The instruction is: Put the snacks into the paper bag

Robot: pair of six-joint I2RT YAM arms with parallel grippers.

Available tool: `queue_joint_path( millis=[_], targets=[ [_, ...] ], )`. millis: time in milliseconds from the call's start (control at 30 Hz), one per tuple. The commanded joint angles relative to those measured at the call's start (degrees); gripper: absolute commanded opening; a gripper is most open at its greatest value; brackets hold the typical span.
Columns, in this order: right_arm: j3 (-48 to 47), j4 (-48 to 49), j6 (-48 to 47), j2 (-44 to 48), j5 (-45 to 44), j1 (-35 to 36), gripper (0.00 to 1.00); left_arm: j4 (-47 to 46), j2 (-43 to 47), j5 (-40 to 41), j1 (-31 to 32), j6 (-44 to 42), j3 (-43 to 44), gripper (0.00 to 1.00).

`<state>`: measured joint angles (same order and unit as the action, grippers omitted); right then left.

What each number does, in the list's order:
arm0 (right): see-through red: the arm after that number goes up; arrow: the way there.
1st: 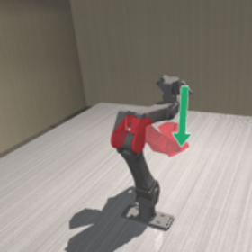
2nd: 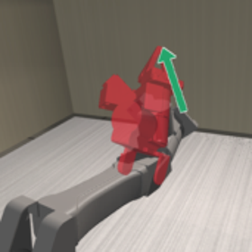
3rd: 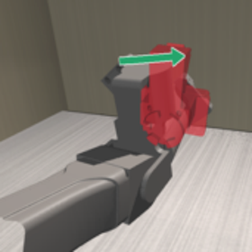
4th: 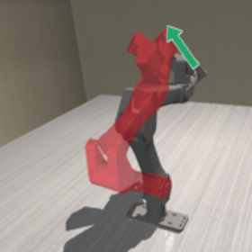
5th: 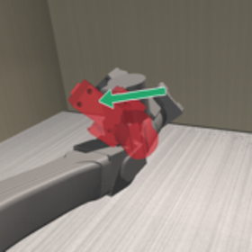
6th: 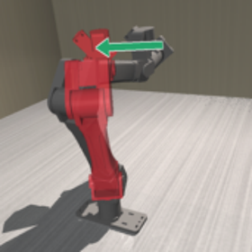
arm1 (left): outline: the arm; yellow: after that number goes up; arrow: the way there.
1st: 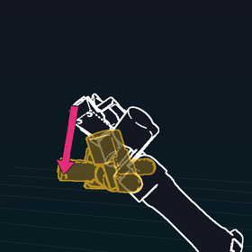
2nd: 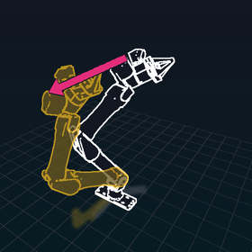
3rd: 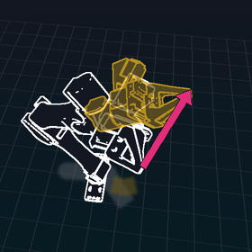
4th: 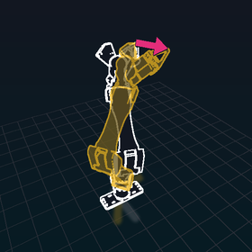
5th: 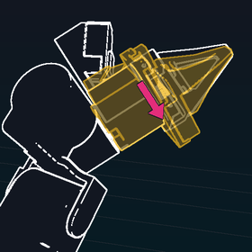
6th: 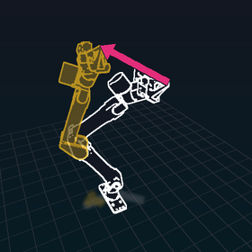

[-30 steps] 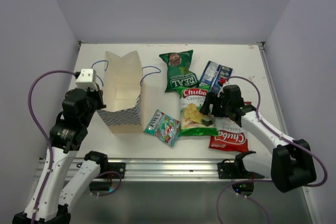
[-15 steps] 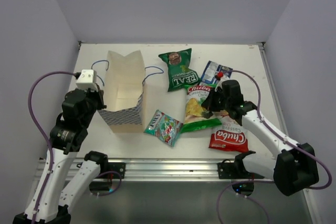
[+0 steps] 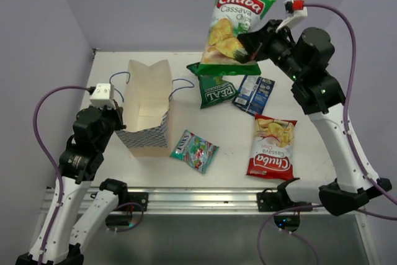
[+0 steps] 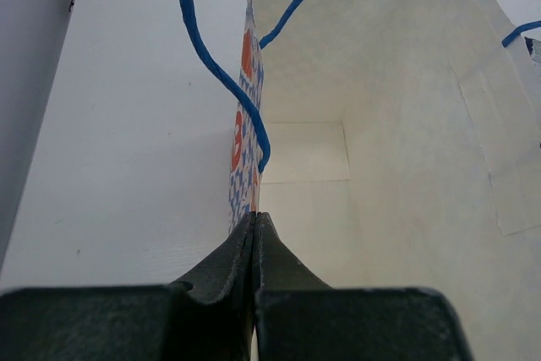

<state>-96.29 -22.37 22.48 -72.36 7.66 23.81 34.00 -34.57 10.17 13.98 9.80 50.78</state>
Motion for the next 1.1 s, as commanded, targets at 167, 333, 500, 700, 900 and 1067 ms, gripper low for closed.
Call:
queue_joint_path(
  millis=[167, 333, 500, 700, 900, 1067],
  targets=[
    [-22.77, 7.87, -1.55, -21.31, 7.11, 17.65, 0.00, -3.76, -0.06, -2.97, 0.17, -1.10, -0.77, 0.00],
    [-37.37, 8.82, -6.22, -35.19, 6.22, 26.27, 0.00, -3.85, 0.20, -3.23, 0.17, -1.28, -0.77, 0.00],
    [-31.70, 18.93, -3.58, -35.23, 8.34, 27.60, 0.00, -3.94, 0.99, -3.41, 0.17, -1.45, -1.04, 0.00],
    [-19.47, 22.02, -4.37, -31.53, 7.72, 27.78, 0.00, -4.82, 1.34, -4.02, 0.26, -1.45, -1.83, 0.00],
    [-8.66, 27.20, -3.85, -30.39, 7.72, 27.69, 0.00, -4.73, 1.17, -2.79, 0.26, -1.28, -1.83, 0.00],
    [-3.64, 29.14, -4.72, -31.79, 7.55, 27.87, 0.00, -4.73, 1.34, -2.53, 0.26, -1.45, -1.83, 0.00]
  ],
)
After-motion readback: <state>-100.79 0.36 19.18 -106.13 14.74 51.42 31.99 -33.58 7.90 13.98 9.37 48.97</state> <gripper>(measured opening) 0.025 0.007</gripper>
